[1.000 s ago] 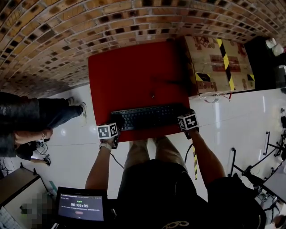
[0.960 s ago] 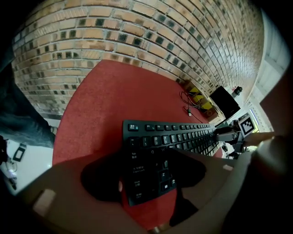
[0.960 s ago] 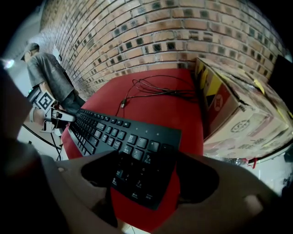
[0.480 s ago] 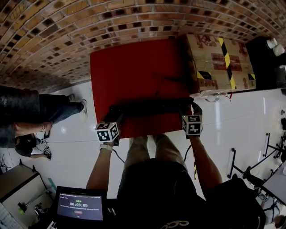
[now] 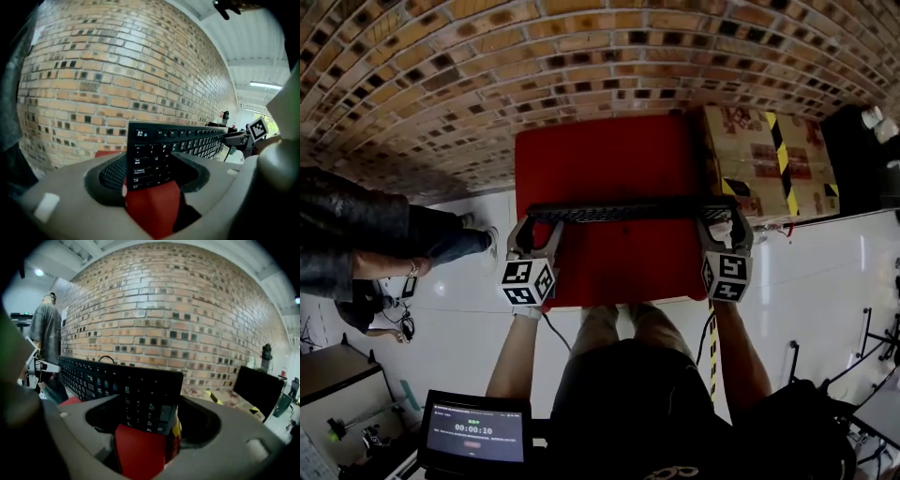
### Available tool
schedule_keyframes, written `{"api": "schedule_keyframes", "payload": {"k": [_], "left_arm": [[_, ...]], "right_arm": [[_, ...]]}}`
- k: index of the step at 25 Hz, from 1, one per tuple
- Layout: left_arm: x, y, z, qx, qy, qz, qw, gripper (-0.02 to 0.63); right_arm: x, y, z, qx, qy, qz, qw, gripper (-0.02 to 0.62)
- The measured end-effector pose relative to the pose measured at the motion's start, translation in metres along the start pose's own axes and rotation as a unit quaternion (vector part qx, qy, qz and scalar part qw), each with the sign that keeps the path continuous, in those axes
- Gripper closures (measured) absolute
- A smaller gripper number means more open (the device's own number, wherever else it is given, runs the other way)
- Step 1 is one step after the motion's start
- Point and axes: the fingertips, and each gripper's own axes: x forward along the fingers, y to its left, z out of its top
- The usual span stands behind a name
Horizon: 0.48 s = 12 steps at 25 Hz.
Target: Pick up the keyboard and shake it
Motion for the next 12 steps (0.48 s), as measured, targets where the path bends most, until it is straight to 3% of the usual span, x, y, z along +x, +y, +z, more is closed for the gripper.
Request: {"api": "schedule_keyframes", "payload": {"k": [4, 9, 12], "left_arm": [[-0.015, -0.005, 0.089, 0.033, -0.104, 0.004, 0.994, 0.305], [-0.049, -0.024, 0.188, 0.08, -0.245, 0.003, 0.9662, 0.303], [-0.057, -0.031, 0.223, 0.094, -0.288, 0.0, 0.9531, 0.302]], "right_arm": [[-0.017, -0.007, 0.091, -0.015, -0.106, -0.014, 0.994, 0.255], [-0.064, -0.012, 0.199, -0.028, -0.25, -0.031, 0.967, 0.255], [-0.075, -0.02, 0.229, -0.041, -0.281, -0.04, 0.958, 0.255]]}}
